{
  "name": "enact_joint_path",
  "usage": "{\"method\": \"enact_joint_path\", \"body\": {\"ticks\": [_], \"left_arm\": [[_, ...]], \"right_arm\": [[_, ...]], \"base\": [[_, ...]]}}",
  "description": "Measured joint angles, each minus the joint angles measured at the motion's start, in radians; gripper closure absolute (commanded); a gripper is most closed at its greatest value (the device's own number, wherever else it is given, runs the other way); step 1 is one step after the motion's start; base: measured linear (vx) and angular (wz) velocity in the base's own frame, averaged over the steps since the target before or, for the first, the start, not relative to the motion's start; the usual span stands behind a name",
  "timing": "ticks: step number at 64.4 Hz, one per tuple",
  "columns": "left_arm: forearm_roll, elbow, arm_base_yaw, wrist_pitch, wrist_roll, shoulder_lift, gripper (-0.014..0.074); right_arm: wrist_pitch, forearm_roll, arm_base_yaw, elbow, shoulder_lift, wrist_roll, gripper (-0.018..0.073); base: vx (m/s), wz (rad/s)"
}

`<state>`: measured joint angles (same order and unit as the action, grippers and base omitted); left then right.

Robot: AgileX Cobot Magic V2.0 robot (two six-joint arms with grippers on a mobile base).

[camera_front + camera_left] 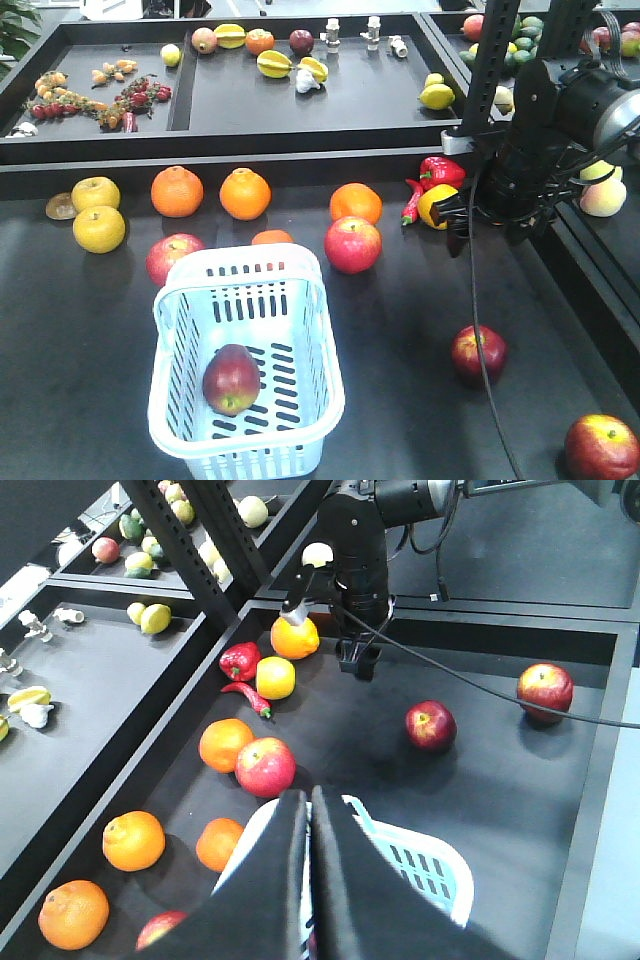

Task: Pick three apples into basket with both arms
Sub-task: 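Move the right gripper back over the red apple near the table edge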

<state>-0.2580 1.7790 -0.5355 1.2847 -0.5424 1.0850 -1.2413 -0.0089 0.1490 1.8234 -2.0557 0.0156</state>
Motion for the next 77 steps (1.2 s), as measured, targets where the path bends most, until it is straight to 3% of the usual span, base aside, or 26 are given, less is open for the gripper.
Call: {"method": "enact_joint_path", "body": {"ticks": [21,32,51,77], "left_arm": [[0.0,0.0,0.0,0.0,0.0,0.0,0.0603],[0.0,0.0,0.0,0.0,0.0,0.0,0.0603],[0.0,0.0,0.0,0.0,0.0,0.0,0.0603],[0.0,0.0,0.0,0.0,0.0,0.0,0.0603]], "right_arm": [[0.002,0.06,0.0,0.0,-0.06,-0.156,-0.0158],[0.011,0.06,0.0,-0.017,-0.086,-0.162,-0.0156],[0.015,0.036,-0.005,-0.198,-0.09,-0.163,-0.0149],[0.019,0.009,-0.005,-0.203,-0.09,-0.162,-0.0148]], "base": [[0.0,0.0],[0.0,0.0],[0.0,0.0],[0.0,0.0]]}}
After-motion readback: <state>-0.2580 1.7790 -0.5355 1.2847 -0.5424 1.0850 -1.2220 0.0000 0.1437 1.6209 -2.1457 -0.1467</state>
